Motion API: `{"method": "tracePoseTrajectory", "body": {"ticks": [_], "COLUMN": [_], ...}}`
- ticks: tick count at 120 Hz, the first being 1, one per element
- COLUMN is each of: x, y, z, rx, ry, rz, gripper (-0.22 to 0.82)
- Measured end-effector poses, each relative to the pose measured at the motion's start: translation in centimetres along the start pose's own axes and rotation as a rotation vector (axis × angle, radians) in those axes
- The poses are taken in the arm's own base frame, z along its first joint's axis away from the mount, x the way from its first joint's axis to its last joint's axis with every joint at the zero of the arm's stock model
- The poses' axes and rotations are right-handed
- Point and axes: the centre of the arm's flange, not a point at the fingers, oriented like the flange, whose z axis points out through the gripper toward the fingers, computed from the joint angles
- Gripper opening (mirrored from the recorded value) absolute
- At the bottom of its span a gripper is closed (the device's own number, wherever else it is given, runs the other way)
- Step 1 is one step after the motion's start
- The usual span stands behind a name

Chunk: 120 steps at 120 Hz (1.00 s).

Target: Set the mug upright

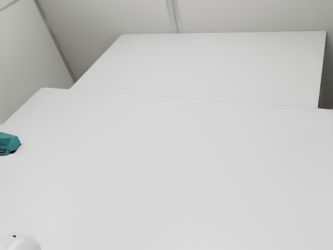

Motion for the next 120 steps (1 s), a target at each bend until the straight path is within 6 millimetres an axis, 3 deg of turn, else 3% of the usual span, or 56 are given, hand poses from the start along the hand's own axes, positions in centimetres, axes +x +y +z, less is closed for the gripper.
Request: {"method": "tracePoseTrajectory", "body": {"ticks": [28,68,120], "x": [-1.3,0.3,0.3], "y": [-2.9,-1.6,-2.4], "z": [0.0,3.5,4.1], "rx": [0.03,-0.037,-0.038], "ry": [0.054,0.085,0.109], "rz": [0.06,0.082,0.097], "gripper": [0.59,0.6,0.59]}}
